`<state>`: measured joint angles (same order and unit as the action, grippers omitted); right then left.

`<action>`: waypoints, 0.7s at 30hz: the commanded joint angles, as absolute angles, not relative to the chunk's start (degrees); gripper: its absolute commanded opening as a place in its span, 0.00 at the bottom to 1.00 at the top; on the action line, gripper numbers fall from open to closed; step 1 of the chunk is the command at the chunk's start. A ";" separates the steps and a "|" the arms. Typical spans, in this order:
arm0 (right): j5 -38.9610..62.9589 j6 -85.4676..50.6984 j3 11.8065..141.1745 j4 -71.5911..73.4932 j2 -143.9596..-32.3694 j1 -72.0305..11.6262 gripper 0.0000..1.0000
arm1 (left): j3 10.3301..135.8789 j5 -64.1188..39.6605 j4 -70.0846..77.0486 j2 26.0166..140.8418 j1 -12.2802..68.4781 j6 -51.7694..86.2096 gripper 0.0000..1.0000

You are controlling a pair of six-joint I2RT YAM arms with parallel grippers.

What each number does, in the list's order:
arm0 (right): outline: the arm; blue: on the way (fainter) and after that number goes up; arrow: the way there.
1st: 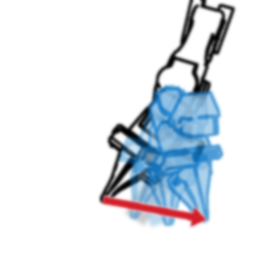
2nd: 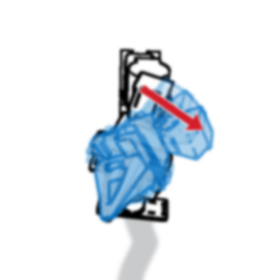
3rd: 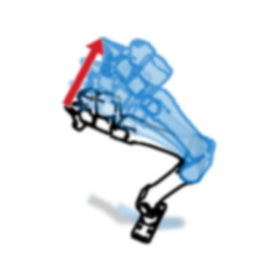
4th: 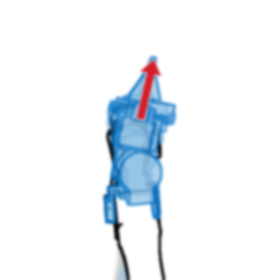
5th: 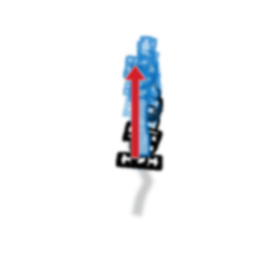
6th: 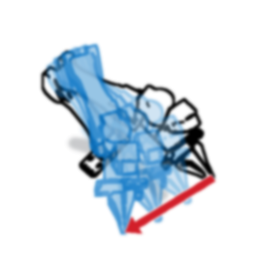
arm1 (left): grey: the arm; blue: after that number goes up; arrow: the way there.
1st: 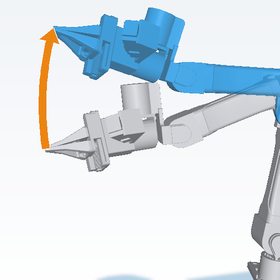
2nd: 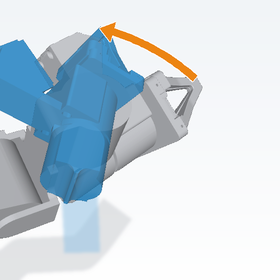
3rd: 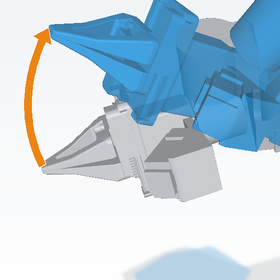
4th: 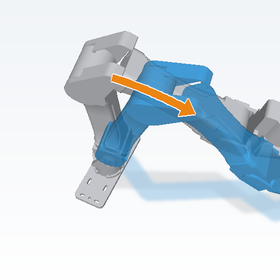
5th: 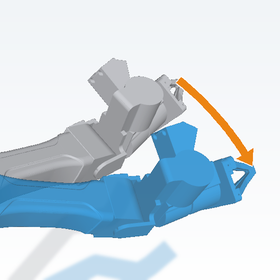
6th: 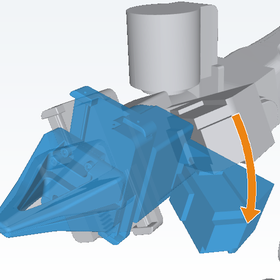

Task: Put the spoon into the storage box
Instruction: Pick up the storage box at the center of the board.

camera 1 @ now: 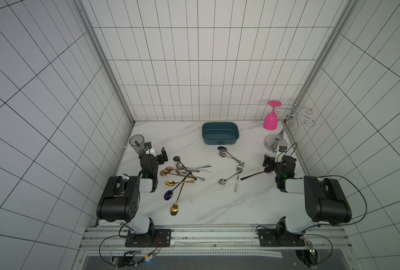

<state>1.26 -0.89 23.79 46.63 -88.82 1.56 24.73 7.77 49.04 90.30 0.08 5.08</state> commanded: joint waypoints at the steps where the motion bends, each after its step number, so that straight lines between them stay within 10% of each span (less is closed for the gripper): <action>1: 1.67 -0.97 24.83 46.34 -88.33 2.04 0.99 | 24.00 9.52 49.66 90.70 0.59 4.30 0.99; 21: 1.05 -18.94 41.73 3.20 -63.93 1.82 0.98 | 57.69 3.70 -11.35 76.70 7.36 5.11 0.98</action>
<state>-0.38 -11.22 37.43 15.62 -65.01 1.54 53.82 6.50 4.10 78.28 6.35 3.99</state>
